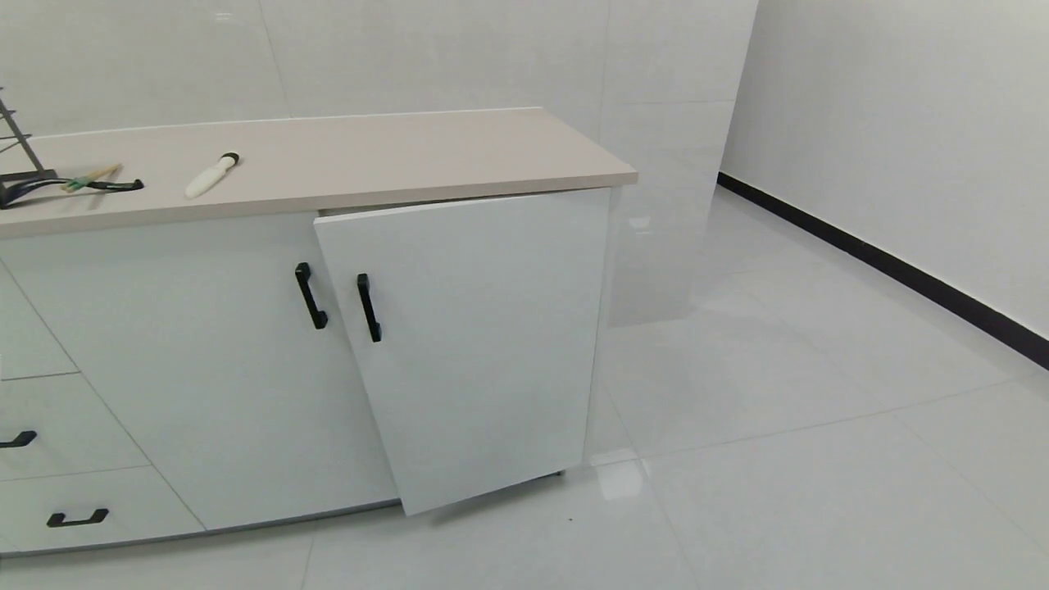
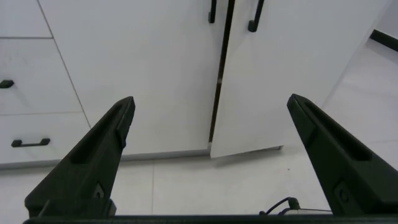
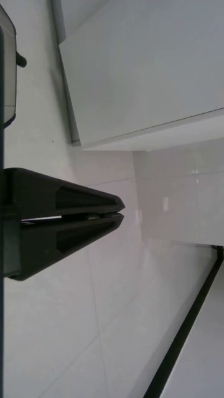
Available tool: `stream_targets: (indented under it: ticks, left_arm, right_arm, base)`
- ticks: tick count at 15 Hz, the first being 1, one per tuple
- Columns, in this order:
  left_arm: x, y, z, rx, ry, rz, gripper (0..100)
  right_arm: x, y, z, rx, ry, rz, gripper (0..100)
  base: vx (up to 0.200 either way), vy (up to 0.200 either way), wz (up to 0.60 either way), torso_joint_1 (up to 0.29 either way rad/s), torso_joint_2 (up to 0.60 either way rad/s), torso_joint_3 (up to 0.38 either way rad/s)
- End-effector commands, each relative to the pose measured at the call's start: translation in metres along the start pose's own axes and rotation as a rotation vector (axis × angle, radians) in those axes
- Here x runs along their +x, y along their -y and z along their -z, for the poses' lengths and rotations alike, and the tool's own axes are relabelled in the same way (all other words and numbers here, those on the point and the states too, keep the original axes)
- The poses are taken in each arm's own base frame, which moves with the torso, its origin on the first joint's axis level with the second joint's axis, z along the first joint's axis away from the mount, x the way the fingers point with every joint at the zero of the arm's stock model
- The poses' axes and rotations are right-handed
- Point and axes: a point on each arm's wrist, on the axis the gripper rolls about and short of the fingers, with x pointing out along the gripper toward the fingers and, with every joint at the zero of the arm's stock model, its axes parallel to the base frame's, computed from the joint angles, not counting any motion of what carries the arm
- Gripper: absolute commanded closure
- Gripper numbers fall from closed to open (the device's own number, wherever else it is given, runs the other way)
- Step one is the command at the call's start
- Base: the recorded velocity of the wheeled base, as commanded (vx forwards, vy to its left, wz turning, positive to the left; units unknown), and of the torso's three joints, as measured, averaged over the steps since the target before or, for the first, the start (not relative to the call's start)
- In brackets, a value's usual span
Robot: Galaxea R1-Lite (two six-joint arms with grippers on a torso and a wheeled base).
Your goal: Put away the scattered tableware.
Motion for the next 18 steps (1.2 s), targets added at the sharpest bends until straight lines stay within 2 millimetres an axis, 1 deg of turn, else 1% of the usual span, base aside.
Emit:
stream_targets:
  ticks: [1, 9, 10, 18]
  left_arm:
    - [0.0000, 0.0000, 0.0000, 0.000, 0.000, -0.001, 0]
    - [0.0000, 0.0000, 0.0000, 0.000, 0.000, -0.001, 0]
    - [0.0000, 0.0000, -0.0002, 0.000, 0.002, -0.001, 0]
    - [0.0000, 0.0000, 0.0000, 0.000, 0.000, -0.001, 0]
  right_arm:
    - [0.0002, 0.0000, -0.0003, -0.003, -0.002, 0.001, 100]
    - [0.0001, 0.0001, -0.0002, 0.000, 0.000, 0.006, 100]
    - [0.0001, 0.0001, -0.0002, 0.001, 0.000, 0.006, 100]
    - [0.0002, 0.0001, -0.0001, -0.003, -0.003, 0.004, 100]
  base:
    - [0.000, 0.000, 0.60, 0.002, -0.01, -0.007]
    - [0.000, 0.000, 0.60, 0.004, 0.00, 0.002]
    - [0.000, 0.200, 0.60, -0.002, 0.01, -0.002]
    - [0.000, 0.200, 0.00, 0.003, 0.00, 0.005]
